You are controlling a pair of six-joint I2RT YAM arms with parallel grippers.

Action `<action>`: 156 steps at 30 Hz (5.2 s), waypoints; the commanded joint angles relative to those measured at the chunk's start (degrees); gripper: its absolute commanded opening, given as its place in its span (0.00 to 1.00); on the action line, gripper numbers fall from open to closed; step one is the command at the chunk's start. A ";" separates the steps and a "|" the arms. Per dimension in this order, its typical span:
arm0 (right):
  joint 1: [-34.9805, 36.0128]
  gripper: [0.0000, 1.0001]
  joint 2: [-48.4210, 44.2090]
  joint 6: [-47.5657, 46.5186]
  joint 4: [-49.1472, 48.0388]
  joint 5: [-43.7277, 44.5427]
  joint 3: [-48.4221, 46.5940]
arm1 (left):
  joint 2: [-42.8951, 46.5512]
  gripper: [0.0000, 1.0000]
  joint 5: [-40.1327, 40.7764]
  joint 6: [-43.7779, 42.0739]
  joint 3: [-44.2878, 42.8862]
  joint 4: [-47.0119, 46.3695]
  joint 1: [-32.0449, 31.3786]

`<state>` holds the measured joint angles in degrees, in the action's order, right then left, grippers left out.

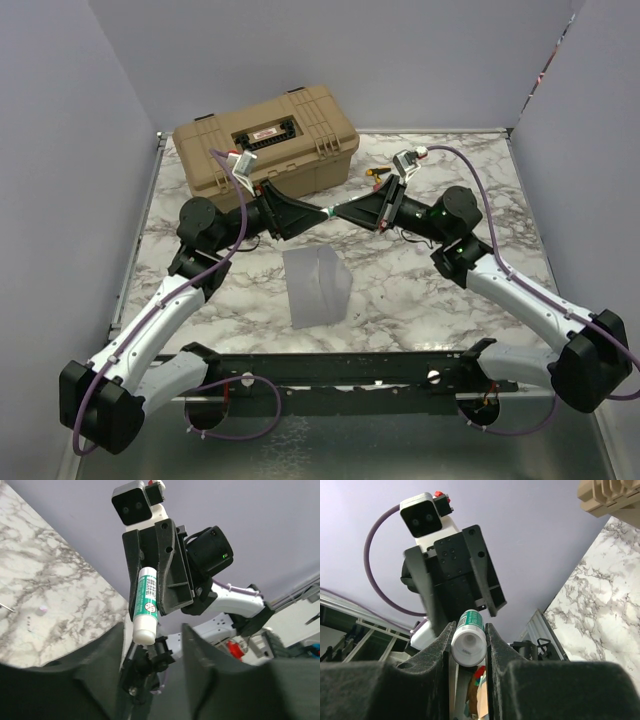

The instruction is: Place the letter into the envelope and seal it

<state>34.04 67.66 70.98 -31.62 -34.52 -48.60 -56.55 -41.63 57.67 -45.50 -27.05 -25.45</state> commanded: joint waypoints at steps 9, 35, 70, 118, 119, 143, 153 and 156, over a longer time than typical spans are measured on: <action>-0.29 0.02 1.94 -0.85 -0.64 0.56 0.00 | -0.06 0.60 -0.60 0.43 0.66 -1.78 0.05; -0.21 0.26 4.68 -1.03 -4.44 -6.83 -2.35 | -3.24 0.00 -3.71 -0.42 0.35 -1.87 0.05; 4.44 0.01 4.27 -35.12 39.53 39.37 -8.09 | 3.91 0.73 15.61 -18.23 2.82 35.12 -0.26; 33.39 0.00 37.98 -33.89 38.33 71.00 -12.18 | -25.52 0.00 34.18 -0.27 25.90 8.47 -0.48; 33.37 0.00 37.92 -33.23 39.10 70.68 -12.27 | -25.53 0.00 34.54 0.11 25.97 8.88 -0.40; 33.33 0.00 40.73 -24.73 44.81 69.88 -14.24 | -25.09 0.00 39.66 1.24 27.96 13.89 -0.43; 30.87 0.00 45.03 -26.00 40.72 72.17 -16.93 | -25.94 0.00 39.77 -0.60 28.29 14.48 -0.31; 30.30 0.00 47.05 -26.59 40.64 71.36 -18.97 | -26.08 0.00 39.44 -0.84 27.83 14.59 0.15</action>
<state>65.32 109.45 44.99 8.03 36.82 -66.26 -80.44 -5.69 60.14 -19.90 -21.56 -25.93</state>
